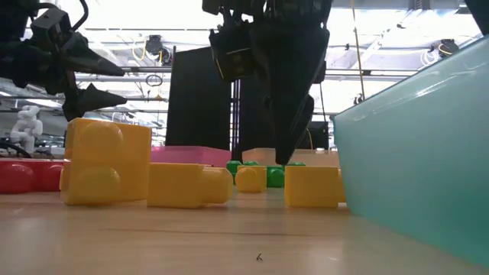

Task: Sort blocks
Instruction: Put the yellow game piece into the orange bin

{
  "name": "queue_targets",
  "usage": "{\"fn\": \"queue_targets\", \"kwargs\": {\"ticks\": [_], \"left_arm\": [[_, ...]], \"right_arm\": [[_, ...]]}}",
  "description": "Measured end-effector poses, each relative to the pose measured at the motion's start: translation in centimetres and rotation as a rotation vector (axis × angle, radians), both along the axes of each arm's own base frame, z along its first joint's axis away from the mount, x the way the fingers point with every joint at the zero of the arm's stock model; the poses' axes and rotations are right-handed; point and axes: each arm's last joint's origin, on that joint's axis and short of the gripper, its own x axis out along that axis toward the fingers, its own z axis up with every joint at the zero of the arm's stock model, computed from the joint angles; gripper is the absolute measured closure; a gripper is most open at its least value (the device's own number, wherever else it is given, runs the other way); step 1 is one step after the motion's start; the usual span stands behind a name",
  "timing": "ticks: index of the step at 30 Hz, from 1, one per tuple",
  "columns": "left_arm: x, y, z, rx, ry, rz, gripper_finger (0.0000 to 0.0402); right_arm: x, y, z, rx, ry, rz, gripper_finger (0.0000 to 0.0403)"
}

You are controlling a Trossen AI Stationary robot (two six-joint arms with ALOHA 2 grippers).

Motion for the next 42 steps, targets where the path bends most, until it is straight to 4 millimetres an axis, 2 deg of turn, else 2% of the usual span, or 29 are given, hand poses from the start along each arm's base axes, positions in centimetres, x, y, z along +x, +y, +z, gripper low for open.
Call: {"fn": "queue_targets", "kwargs": {"ticks": [31,42], "left_arm": [[0.0,0.0,-0.1,0.004,0.013,0.001,0.011],[0.0,0.0,-0.2,0.01,0.021,0.0,0.011]], "right_arm": [[-0.2,0.3,-0.6,-0.012,0.012,0.001,0.0058],[-0.2,0.5,-2.3,-0.015,0.082,-0.004,0.0059]]}}
